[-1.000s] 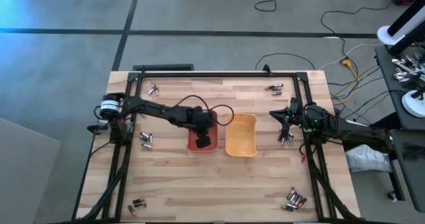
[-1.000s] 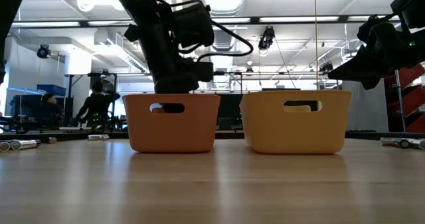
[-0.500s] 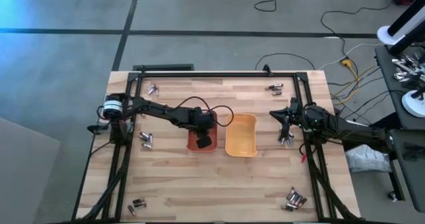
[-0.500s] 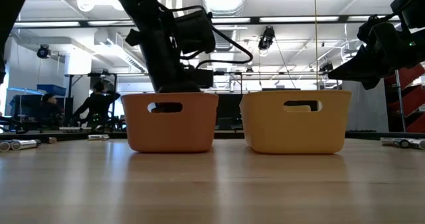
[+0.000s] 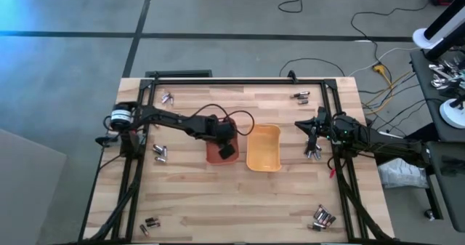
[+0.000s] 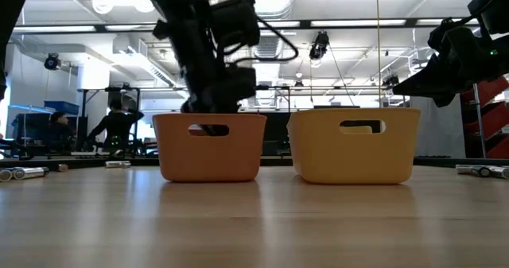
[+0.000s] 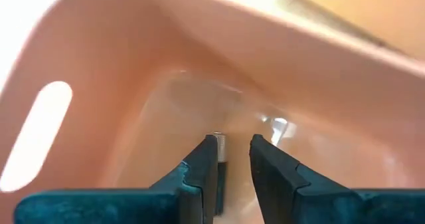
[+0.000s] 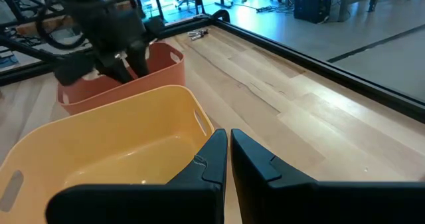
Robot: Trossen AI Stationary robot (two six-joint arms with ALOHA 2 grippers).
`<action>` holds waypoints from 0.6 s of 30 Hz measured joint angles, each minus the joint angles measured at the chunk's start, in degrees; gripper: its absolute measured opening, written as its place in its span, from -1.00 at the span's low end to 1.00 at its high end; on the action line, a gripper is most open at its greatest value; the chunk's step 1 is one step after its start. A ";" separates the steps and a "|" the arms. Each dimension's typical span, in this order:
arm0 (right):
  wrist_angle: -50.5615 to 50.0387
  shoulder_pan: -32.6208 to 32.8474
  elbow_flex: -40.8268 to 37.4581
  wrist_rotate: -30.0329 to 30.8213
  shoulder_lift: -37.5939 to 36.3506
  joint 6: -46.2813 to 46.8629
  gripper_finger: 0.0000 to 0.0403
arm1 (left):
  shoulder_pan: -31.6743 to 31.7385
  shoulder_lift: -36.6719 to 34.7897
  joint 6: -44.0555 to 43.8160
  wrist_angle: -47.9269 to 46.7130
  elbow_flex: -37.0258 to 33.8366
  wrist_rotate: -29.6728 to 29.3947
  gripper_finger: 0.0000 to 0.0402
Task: Sort batteries
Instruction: Put the brown-black battery into the orange bin
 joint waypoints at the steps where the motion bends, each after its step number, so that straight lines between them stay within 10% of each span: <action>1: 0.00 0.00 0.00 0.00 0.00 -0.02 -0.94 | -0.34 -0.24 -0.14 -1.00 0.95 -0.03 -0.65; 18: 0.00 0.00 -0.02 0.00 0.00 -0.02 -0.94 | -2.38 -14.43 -19.56 -39.75 4.71 -26.44 -0.65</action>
